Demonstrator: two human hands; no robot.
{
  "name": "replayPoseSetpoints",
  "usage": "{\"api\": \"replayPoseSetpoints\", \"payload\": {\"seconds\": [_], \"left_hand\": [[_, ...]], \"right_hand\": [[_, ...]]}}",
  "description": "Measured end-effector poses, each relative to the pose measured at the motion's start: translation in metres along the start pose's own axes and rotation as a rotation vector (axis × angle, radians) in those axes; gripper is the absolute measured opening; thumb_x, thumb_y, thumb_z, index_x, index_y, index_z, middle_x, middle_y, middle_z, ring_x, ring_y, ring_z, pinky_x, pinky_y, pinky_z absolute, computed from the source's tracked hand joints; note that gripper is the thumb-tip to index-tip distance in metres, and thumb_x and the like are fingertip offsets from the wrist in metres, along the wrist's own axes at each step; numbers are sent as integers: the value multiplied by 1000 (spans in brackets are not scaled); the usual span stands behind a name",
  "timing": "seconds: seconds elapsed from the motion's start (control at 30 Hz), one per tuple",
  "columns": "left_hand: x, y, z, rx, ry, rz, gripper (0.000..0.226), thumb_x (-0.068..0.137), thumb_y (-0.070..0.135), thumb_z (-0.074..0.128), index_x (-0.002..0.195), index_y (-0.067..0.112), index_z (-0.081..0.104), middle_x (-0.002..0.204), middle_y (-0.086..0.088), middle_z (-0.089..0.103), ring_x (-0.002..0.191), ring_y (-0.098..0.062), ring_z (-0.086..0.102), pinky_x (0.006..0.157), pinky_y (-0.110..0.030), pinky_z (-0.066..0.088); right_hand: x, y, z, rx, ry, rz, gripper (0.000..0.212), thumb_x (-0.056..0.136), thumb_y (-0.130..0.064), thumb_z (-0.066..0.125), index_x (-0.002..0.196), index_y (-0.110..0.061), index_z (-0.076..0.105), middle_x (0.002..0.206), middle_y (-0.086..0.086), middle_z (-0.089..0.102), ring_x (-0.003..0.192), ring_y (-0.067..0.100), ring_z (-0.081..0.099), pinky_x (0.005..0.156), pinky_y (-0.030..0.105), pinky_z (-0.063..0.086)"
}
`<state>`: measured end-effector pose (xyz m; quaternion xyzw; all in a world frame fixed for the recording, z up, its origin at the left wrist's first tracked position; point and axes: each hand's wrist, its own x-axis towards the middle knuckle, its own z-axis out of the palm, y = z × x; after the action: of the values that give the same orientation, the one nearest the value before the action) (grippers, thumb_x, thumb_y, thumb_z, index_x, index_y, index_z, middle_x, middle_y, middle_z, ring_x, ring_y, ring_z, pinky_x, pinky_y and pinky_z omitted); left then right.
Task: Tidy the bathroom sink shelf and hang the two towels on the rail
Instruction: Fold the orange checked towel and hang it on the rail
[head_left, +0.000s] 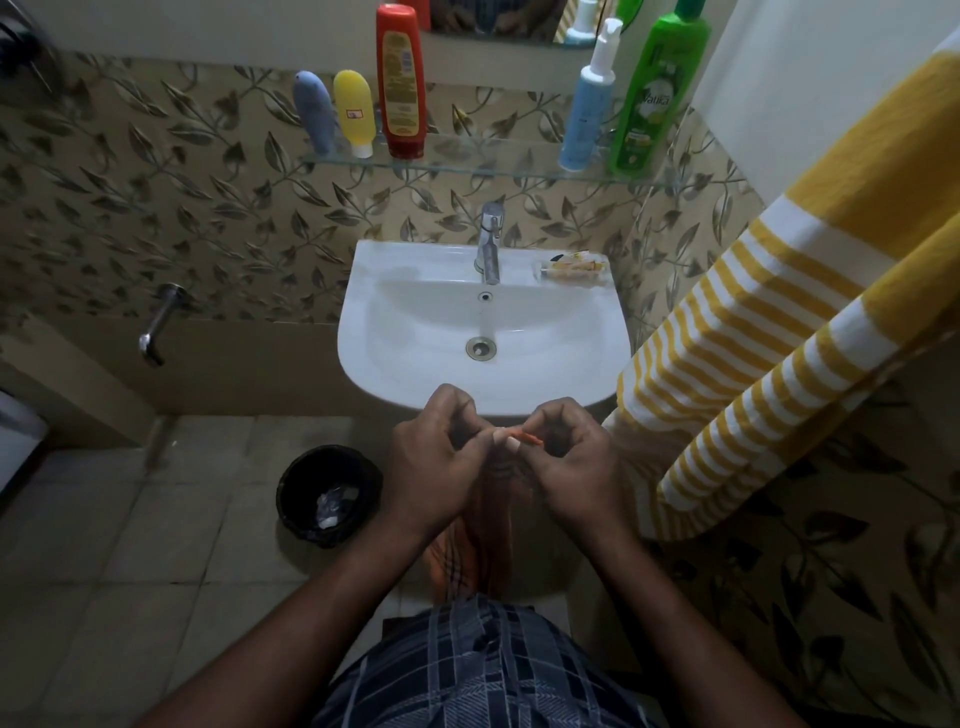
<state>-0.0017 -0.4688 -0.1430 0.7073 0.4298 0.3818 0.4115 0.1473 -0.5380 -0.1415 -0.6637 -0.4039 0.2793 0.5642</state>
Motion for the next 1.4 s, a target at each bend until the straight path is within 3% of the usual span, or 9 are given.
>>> {"api": "replayPoseSetpoints", "payload": {"seconds": [0.07, 0.2, 0.37, 0.63, 0.8, 0.9, 1.1, 1.27, 1.4], "left_hand": [[0, 2, 0, 6, -36, 37, 27, 89, 35, 80, 91, 33, 54, 81, 12, 72, 75, -8, 72, 67, -45, 61], [-5, -1, 6, 132, -131, 70, 32, 88, 33, 81, 102, 29, 53, 88, 10, 72, 83, -9, 73, 73, -41, 62], [7, -7, 11, 313, -143, 44, 27, 89, 31, 71, 110, 26, 55, 85, 1, 72, 76, -23, 69, 60, -31, 49], [27, -30, 8, 604, -229, 27, 17, 85, 21, 61, 98, 15, 71, 90, -13, 76, 87, -36, 71, 74, -36, 52], [34, -46, -8, 770, -281, -33, 28, 92, 20, 59, 115, 20, 75, 111, -7, 79, 107, -31, 70, 98, -34, 49], [41, -54, -30, 826, -218, -45, 33, 93, 19, 56, 121, 22, 73, 109, -7, 79, 108, -32, 69, 111, -40, 42], [72, -58, -70, 614, 74, 82, 10, 96, 24, 74, 104, 19, 70, 80, -5, 77, 83, -34, 71, 101, -51, 46], [87, -51, -90, 686, 182, 203, 35, 86, 14, 82, 118, 18, 68, 79, -5, 77, 76, -32, 71, 97, -48, 46], [95, -35, -105, 806, 199, 189, 19, 85, 19, 81, 103, 22, 76, 79, -4, 77, 77, -32, 73, 95, -48, 44]], "right_hand": [[4, -4, 0, -13, 21, -30, 31, 78, -1, 87, 79, -21, 63, 73, -6, 68, 70, 8, 67, 65, 29, 55], [16, -13, -3, 52, 24, -65, 26, 80, -4, 74, 82, -28, 64, 84, 7, 74, 83, 29, 75, 76, 57, 63], [32, -28, -3, 171, -26, -93, 31, 82, -2, 69, 80, -31, 59, 88, 8, 73, 87, 29, 72, 87, 61, 60], [70, -55, -24, 292, -52, -161, 39, 90, 26, 54, 86, -11, 46, 87, 4, 68, 82, 15, 66, 80, 31, 57], [96, -69, -41, 289, 65, -206, 41, 93, 25, 50, 84, -14, 43, 90, 3, 67, 84, 8, 65, 79, 23, 56], [114, -65, -53, 280, 125, -184, 42, 93, 24, 52, 83, -16, 44, 85, -7, 69, 85, 10, 66, 80, 25, 57], [125, -47, -52, 158, 330, -52, 49, 91, 14, 64, 74, -30, 49, 80, 2, 59, 80, 20, 59, 75, 38, 53], [128, -48, -47, 84, 393, -31, 39, 85, -6, 70, 71, -37, 50, 81, 4, 57, 81, 25, 55, 81, 55, 53], [128, -60, -42, 62, 395, -44, 44, 91, 2, 70, 73, -31, 47, 78, 1, 56, 77, 22, 56, 78, 49, 55]]}}
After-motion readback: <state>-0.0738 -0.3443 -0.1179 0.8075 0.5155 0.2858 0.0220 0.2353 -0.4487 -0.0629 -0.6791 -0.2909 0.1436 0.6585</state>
